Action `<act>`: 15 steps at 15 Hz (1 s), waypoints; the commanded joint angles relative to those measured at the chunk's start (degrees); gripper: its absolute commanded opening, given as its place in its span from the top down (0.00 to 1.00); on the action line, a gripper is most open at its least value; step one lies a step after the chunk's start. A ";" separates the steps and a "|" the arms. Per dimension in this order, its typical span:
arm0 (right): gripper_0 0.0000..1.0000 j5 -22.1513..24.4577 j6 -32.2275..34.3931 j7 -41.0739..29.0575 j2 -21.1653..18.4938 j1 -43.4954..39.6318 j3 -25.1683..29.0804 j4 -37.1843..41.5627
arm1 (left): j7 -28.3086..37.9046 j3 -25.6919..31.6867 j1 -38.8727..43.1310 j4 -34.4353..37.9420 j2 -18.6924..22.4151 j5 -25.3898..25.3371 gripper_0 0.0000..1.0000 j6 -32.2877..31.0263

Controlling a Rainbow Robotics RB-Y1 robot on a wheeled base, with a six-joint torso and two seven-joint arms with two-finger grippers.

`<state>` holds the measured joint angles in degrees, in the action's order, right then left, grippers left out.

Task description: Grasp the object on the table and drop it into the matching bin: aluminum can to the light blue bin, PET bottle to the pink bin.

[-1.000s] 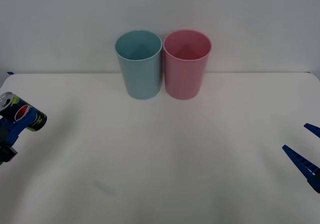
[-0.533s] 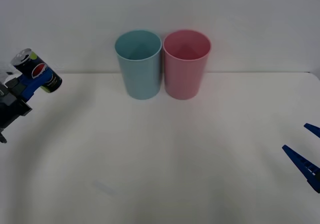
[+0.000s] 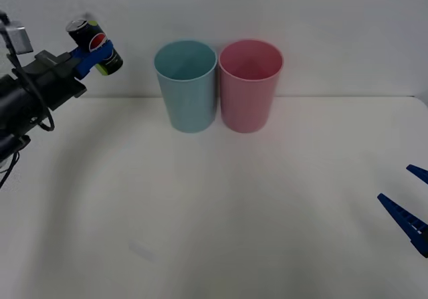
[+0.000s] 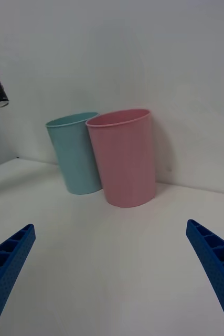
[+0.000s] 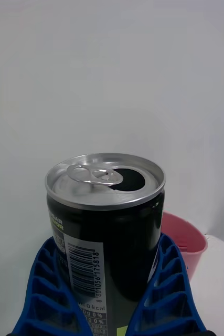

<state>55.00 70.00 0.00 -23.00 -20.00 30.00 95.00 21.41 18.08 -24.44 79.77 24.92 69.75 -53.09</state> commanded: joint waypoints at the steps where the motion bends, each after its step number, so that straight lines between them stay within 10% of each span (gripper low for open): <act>1: 0.00 0.00 0.00 0.00 0.00 0.00 0.00 0.00 | -0.14 -1.20 -5.79 -5.42 -0.05 2.23 1.00 0.09; 15: 0.00 0.00 0.00 0.00 0.00 0.00 0.00 0.00 | -2.60 -3.93 -22.40 -16.49 -9.45 18.31 1.00 13.63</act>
<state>55.00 70.00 0.00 -23.00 -20.00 30.00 95.00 18.80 14.14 -46.65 63.28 15.73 87.51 -40.12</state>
